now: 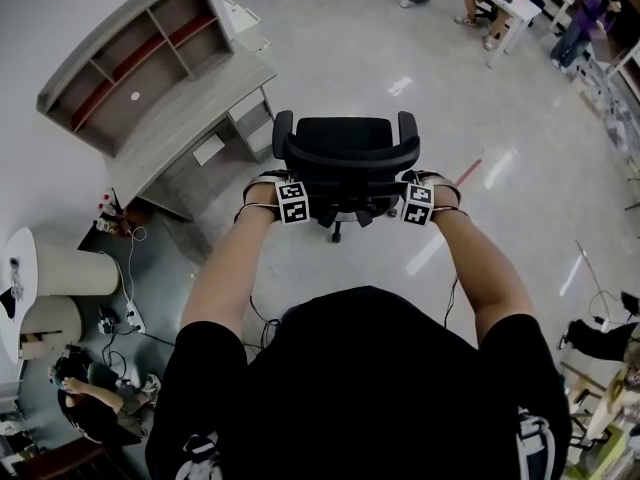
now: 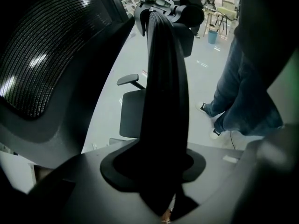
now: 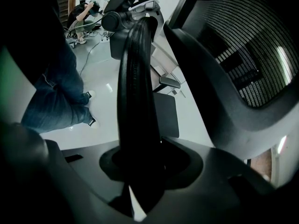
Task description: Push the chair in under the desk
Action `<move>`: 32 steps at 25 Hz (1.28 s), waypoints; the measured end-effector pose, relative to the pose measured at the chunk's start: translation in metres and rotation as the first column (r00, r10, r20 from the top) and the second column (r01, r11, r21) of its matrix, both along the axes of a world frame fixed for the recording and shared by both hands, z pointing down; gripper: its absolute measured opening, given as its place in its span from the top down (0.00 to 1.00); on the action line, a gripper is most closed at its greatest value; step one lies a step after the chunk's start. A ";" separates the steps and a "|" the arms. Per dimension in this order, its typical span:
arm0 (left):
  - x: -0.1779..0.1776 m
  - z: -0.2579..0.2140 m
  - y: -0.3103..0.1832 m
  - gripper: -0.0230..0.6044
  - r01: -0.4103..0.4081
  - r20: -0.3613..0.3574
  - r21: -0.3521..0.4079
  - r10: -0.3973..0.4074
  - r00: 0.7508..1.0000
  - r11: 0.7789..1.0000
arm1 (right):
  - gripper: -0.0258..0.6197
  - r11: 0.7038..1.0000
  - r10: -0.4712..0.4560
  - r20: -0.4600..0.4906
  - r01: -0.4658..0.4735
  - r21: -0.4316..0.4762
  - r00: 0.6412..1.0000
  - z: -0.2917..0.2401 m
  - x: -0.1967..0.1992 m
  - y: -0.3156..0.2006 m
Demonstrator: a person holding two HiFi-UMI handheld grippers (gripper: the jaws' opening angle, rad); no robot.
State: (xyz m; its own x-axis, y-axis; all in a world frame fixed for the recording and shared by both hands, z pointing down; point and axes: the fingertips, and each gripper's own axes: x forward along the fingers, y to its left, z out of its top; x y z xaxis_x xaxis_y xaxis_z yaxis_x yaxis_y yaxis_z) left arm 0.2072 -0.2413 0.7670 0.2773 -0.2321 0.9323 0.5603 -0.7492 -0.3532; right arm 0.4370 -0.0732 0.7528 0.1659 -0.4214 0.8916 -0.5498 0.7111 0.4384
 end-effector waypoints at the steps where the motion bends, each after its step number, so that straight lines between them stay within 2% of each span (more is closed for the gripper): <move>1: -0.008 -0.001 -0.001 0.72 0.007 -0.003 0.002 -0.007 1.000 1.000 | 0.76 1.000 -0.008 0.001 0.008 -0.001 1.000 0.000 -0.007 -0.003; 8: -0.070 -0.002 0.000 0.75 0.064 -0.028 0.016 -0.064 0.998 0.998 | 0.76 0.997 -0.077 0.007 0.077 -0.005 0.997 0.000 -0.060 -0.018; 17: -0.168 0.001 0.006 0.76 0.174 -0.010 0.003 -0.174 0.985 0.985 | 0.76 0.983 -0.185 0.018 0.185 -0.012 0.983 0.003 -0.142 -0.040; 25: -0.247 0.002 0.016 0.77 0.288 -0.016 0.006 -0.288 0.958 0.958 | 0.75 0.952 -0.306 0.023 0.306 -0.016 0.952 0.004 -0.208 -0.063; 32: -0.313 0.002 0.019 0.77 0.390 -0.008 0.002 -0.390 0.921 0.921 | 0.76 0.913 -0.407 0.020 0.408 -0.021 0.913 0.004 -0.265 -0.090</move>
